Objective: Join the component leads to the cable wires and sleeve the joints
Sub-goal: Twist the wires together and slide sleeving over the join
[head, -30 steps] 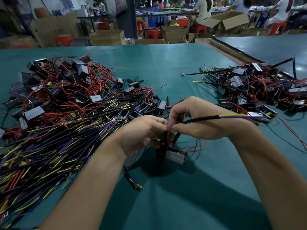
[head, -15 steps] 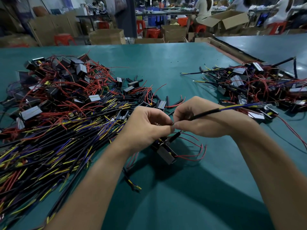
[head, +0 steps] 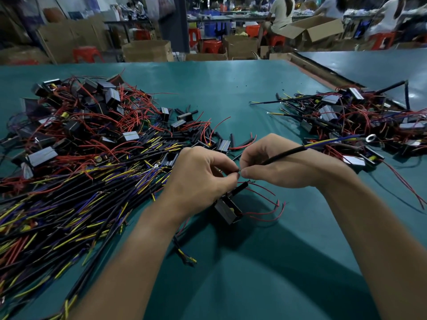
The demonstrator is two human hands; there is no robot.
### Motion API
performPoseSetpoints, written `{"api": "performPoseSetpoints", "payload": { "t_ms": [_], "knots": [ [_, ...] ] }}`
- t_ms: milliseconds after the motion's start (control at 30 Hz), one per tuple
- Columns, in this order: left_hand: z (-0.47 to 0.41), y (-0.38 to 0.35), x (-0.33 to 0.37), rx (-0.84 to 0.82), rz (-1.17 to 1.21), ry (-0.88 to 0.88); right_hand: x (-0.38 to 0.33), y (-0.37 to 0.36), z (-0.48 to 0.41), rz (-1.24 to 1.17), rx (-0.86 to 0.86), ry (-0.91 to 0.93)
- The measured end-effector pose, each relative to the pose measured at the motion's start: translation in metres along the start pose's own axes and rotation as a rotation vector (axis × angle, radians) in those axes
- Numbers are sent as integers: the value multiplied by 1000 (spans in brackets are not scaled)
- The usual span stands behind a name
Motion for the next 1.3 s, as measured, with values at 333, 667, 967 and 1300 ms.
{"api": "performPoseSetpoints", "payload": {
  "t_ms": [333,667,967,1300],
  "knots": [
    [1,3,1,14,-68,-11,2,1,-1,-38,26,32],
    [-1,-7,-11,-100,373,335,0,0,-1,130,83,90],
    [0,-6,-12,-167,551,447,-4,2,-2,86,153,111],
    [3,-4,-9,-295,635,508,-10,-2,0,25,49,171]
  ]
}}
Point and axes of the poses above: each hand's wrist, its own z-axis away from the middle knuckle, its own y-axis out of the back of the hand, x = y × z, the point moved 4 cm from there along -z, towards the middle knuckle, and after that the axes turned 4 degrees about -x, right-handed, at the moved point
